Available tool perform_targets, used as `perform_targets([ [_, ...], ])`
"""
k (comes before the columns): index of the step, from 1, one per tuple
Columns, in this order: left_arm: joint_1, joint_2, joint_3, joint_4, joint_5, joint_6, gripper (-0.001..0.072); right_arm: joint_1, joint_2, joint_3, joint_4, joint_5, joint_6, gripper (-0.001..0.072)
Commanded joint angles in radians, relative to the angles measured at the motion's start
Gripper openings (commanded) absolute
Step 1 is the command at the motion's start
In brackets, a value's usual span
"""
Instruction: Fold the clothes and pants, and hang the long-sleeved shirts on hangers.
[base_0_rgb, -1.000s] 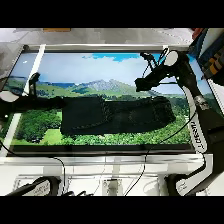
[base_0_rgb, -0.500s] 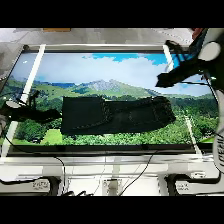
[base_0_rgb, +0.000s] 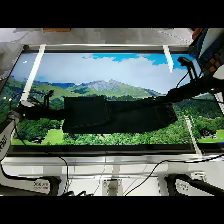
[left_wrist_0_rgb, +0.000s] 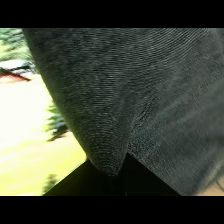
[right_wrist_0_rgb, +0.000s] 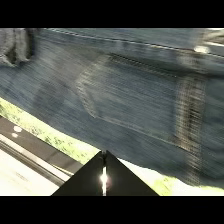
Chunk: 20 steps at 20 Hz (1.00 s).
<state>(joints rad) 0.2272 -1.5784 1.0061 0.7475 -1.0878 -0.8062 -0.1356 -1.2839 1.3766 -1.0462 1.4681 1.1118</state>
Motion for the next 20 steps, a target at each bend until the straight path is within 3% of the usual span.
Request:
perform_targets([
  [1,-0.036,0.037,0.059,-0.009,-0.105,0.011,0.0028,0.039,0.009,-0.128,0.143,-0.187,-0.026,0.0026],
  [5,-0.039,0.193,0.210,0.071,-0.220,-0.069,0.0027,0.213,-0.014,-0.195,0.209,-0.486,0.026,0.0025],
  [10,-0.071,0.446,0.239,0.101,-0.215,-0.177,0.0028,0.574,-0.206,-0.196,0.210,-0.887,0.288,0.0025],
  [13,-0.109,0.501,0.239,0.097,-0.217,-0.255,0.0028,0.788,-0.382,-0.188,0.274,-1.138,0.479,0.0024],
  [16,-0.168,0.502,0.238,0.097,-0.238,-0.347,0.0029,0.900,-0.518,-0.097,0.347,-1.198,0.537,0.0024],
  [20,-0.285,0.483,0.238,0.097,-0.212,-0.329,0.0029,0.890,-0.554,-0.008,0.266,-1.155,0.536,0.0025],
])
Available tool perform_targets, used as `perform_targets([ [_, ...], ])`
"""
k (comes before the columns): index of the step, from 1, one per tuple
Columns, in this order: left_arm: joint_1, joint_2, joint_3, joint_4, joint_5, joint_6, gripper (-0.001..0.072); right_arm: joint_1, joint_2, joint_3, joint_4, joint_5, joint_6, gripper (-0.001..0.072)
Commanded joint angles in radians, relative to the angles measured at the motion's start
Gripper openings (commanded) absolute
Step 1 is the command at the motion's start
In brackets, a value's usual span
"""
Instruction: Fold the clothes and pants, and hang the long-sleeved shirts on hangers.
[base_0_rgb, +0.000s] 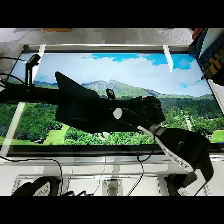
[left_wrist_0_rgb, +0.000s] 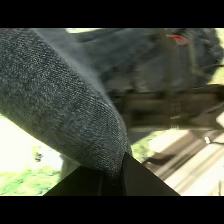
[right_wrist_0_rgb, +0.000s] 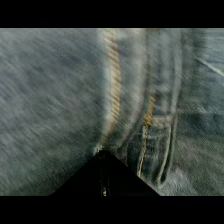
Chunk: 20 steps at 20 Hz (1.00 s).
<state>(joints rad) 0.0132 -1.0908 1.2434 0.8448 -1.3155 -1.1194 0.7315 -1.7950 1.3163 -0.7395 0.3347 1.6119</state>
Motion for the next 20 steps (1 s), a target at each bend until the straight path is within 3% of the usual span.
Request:
perform_targets([
  [1,-0.104,-0.018,0.001,0.000,0.048,-0.015,0.0029,-0.010,-0.028,0.062,-0.113,0.057,0.036,0.0025],
  [5,-0.277,-0.102,0.001,-0.057,0.304,-0.015,0.0029,-0.222,0.103,0.064,-0.437,0.523,0.034,0.0025],
  [7,-0.399,-0.171,0.002,-0.143,0.463,-0.015,0.0028,-0.346,0.201,0.064,-0.603,0.685,0.018,0.0025],
  [9,-0.534,-0.247,0.002,-0.213,0.656,-0.015,0.0029,-0.478,0.314,0.064,-0.696,0.762,0.017,0.0026],
  [12,-0.749,-0.369,0.002,-0.337,0.988,-0.015,0.0029,-0.671,0.470,0.064,-0.706,0.774,0.017,0.0025],
  [13,-0.822,-0.410,0.003,-0.355,1.131,-0.016,0.0060,-0.731,0.512,0.064,-0.706,0.772,0.017,0.0025],
  [14,-0.880,-0.441,0.003,-0.357,1.250,-0.019,0.0338,-0.780,0.542,0.064,-0.707,0.772,0.017,0.0025],
  [15,-0.931,-0.458,0.003,-0.360,1.337,-0.021,0.0698,-0.829,0.564,0.064,-0.707,0.772,-0.004,0.0025],
  [18,-0.985,-0.443,0.003,-0.199,1.368,-0.018,0.0705,-0.946,0.568,0.052,-0.715,0.769,-0.206,0.0025],
  [20,-0.975,-0.412,0.003,-0.066,1.368,-0.018,0.0704,-1.030,0.544,0.020,-0.716,0.767,-0.284,0.0024],
])
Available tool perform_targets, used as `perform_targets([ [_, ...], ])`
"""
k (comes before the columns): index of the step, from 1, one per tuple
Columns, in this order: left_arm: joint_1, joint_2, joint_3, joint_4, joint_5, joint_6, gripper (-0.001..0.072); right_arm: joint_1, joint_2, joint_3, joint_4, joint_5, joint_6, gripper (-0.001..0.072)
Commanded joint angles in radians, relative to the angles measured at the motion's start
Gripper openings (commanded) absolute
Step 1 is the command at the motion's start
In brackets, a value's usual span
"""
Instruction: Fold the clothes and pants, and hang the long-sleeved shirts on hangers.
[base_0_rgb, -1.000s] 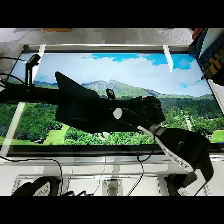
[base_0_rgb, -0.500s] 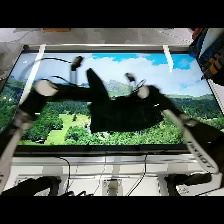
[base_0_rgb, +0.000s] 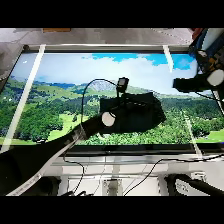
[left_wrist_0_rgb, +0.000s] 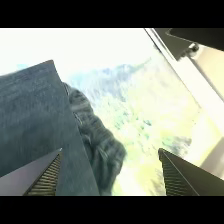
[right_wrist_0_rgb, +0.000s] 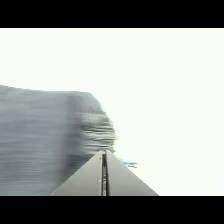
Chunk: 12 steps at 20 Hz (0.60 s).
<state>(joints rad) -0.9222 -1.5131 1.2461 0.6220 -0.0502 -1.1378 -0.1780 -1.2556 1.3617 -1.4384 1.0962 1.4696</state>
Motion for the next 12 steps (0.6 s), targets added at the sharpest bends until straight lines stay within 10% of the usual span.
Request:
perform_targets([
  [1,-0.031,0.027,0.000,0.180,0.102,0.000,0.0704,-0.172,-0.015,-0.054,-0.006,0.010,-0.162,0.0024],
  [6,0.043,0.074,0.000,0.182,0.087,0.000,0.0702,-0.395,-0.185,-0.221,0.693,0.229,-0.613,0.0035],
  [8,0.068,0.074,-0.002,0.182,0.080,0.000,0.0702,-0.403,-0.242,-0.248,0.777,0.208,-0.614,0.0559],
  [12,0.101,0.071,-0.002,0.183,-0.019,0.000,0.0701,-0.329,-0.323,-0.251,0.772,0.084,-0.515,0.0630],
])
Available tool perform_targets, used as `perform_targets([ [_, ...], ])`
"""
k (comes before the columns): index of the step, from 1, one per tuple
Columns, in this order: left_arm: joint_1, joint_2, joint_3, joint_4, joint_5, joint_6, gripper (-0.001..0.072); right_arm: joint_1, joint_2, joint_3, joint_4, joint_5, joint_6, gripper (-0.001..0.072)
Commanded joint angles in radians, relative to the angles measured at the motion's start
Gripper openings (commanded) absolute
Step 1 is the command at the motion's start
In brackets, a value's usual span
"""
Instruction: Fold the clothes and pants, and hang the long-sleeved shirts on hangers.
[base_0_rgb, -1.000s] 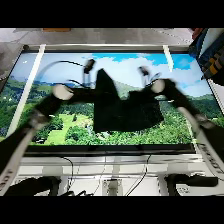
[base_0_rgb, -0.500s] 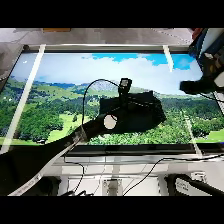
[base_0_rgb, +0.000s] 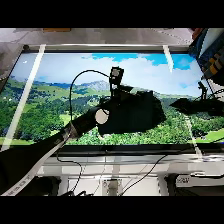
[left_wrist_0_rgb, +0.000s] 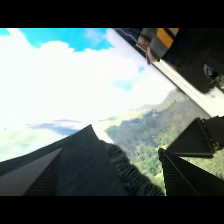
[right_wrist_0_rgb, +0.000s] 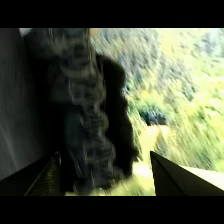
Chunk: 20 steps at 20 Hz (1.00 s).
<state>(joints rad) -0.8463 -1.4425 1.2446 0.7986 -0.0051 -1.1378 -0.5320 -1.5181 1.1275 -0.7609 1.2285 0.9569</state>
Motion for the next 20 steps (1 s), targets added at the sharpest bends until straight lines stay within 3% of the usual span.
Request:
perform_targets([
  [1,0.030,0.000,0.000,0.006,-0.084,0.000,0.0701,0.058,-0.084,-0.017,0.100,-0.065,-0.002,0.0630],
  [4,0.039,-0.010,0.000,0.006,-0.094,0.000,0.0701,0.175,-0.157,-0.017,0.181,-0.067,-0.024,0.0629],
  [8,0.051,-0.015,0.000,0.006,-0.094,0.000,0.0701,0.311,-0.180,-0.001,0.306,0.022,-0.188,0.0629],
  [11,0.058,-0.015,0.000,0.006,-0.094,0.000,0.0701,0.393,-0.180,0.027,0.286,0.010,-0.189,0.0629],
  [14,0.063,-0.015,0.000,0.006,-0.094,0.000,0.0701,0.484,-0.180,0.027,0.211,-0.161,-0.100,0.0613],
  [15,0.063,-0.015,0.000,0.006,-0.094,0.000,0.0700,0.519,-0.180,0.027,0.170,-0.233,-0.041,0.0502],
  [16,0.065,-0.015,0.000,0.012,-0.095,0.000,0.0700,0.550,-0.179,0.027,0.142,-0.294,-0.011,0.0304],
  [17,0.066,-0.015,0.000,0.033,-0.095,0.000,0.0699,0.578,-0.179,0.027,0.130,-0.348,-0.011,0.0019],
  [20,0.080,-0.002,0.000,0.186,-0.122,0.000,0.0687,0.605,-0.153,0.027,0.131,-0.455,-0.006,0.0024],
])
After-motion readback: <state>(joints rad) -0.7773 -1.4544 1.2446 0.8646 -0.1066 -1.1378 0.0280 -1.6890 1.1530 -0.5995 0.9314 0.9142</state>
